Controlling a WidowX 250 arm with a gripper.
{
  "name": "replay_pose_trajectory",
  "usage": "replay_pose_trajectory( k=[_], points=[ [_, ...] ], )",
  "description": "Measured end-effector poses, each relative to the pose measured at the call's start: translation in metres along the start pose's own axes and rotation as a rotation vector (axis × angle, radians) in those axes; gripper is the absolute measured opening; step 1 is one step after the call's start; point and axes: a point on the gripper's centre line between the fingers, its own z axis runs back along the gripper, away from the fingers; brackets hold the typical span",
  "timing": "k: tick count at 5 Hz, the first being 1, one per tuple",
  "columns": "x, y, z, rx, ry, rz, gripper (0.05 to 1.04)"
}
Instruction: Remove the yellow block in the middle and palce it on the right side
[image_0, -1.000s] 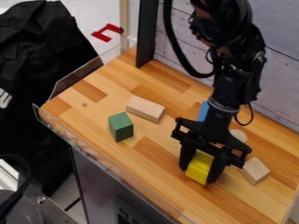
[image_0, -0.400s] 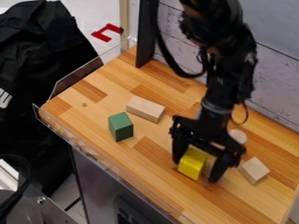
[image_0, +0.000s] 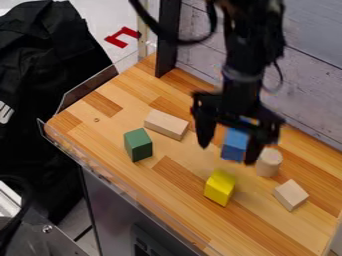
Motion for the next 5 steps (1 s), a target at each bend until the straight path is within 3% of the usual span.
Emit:
replay_pose_trajectory(
  k=[1,2,3,5],
  points=[
    [-0.002,0.006,0.029,-0.006,-0.065,0.016,1.001],
    [-0.002,0.01,0.028,-0.003,-0.059,0.017,1.001],
    [-0.011,0.016,0.006,0.028,0.01,-0.009,1.001],
    [-0.017,0.013,-0.01,0.087,0.058,-0.038,1.001]
  ],
)
